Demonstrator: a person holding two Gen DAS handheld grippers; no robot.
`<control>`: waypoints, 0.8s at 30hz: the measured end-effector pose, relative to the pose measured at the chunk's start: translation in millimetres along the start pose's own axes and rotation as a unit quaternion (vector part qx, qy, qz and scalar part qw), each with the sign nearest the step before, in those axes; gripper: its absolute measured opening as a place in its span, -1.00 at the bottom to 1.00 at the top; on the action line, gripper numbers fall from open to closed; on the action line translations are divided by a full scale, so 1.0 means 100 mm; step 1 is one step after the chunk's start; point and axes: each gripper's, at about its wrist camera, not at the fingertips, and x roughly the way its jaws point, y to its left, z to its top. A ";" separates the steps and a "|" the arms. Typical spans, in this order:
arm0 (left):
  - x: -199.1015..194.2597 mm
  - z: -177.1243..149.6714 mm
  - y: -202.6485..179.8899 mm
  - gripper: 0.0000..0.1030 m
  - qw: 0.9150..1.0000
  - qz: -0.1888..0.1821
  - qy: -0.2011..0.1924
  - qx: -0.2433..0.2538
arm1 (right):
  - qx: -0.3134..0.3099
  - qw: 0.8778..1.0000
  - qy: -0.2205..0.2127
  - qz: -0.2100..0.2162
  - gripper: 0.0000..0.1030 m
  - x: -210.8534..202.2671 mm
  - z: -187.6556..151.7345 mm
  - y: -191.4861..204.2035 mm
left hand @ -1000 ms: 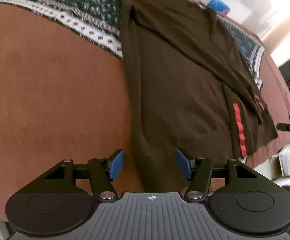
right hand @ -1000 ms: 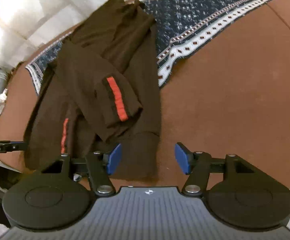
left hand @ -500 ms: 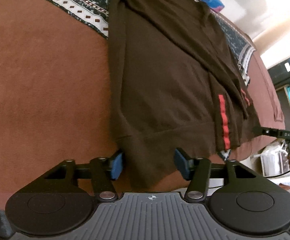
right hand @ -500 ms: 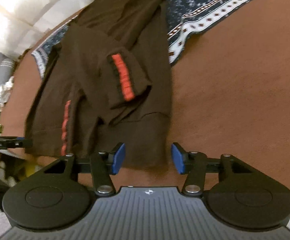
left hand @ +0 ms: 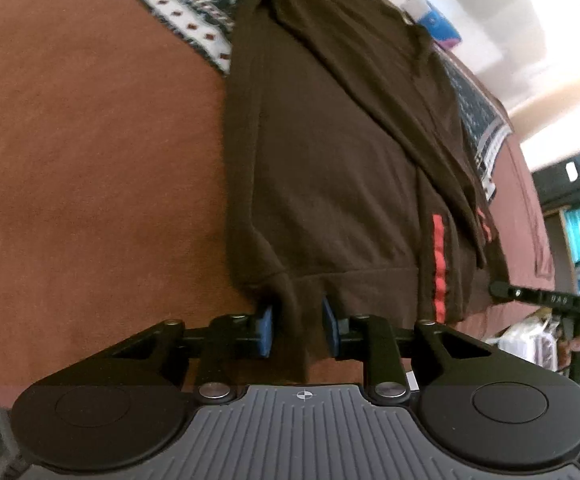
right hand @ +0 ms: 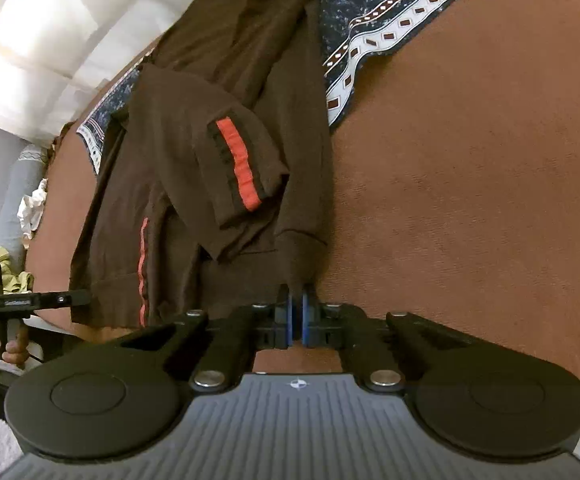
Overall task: Fold clothes
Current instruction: 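Grasp the garment hem with both grippers and lift it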
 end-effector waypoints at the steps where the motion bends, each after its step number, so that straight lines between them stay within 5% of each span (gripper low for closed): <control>1: 0.01 -0.01 0.02 -0.21 1.000 -0.004 0.002 -0.007 | -0.002 1.000 0.000 0.002 -0.90 -0.01 0.00 0.00; 5: 0.06 -0.02 0.02 0.35 0.999 -0.024 0.005 -0.023 | -0.003 1.000 0.002 0.003 -0.72 0.01 0.00 -0.02; 10: 0.11 0.01 -0.06 0.41 0.999 -0.029 0.001 -0.012 | 0.000 1.000 0.001 0.011 -0.49 0.04 0.00 -0.01; 15: 0.11 0.01 0.01 -0.36 1.000 -0.004 0.003 -0.024 | 0.014 1.000 0.005 0.021 -0.52 0.03 -0.02 -0.04; 17: 0.10 0.00 0.04 -0.97 1.000 0.003 0.002 -0.027 | 0.028 0.999 0.007 0.028 -0.69 0.02 -0.03 -0.08; 18: 0.09 -0.01 0.05 -0.99 1.000 0.004 0.002 -0.025 | 0.034 0.999 0.007 0.032 -0.83 0.02 -0.04 -0.10; 24: -0.05 -0.02 0.08 -1.00 0.999 -0.028 -0.005 -0.030 | 0.077 0.995 0.007 0.061 -0.90 -0.04 -0.07 -0.21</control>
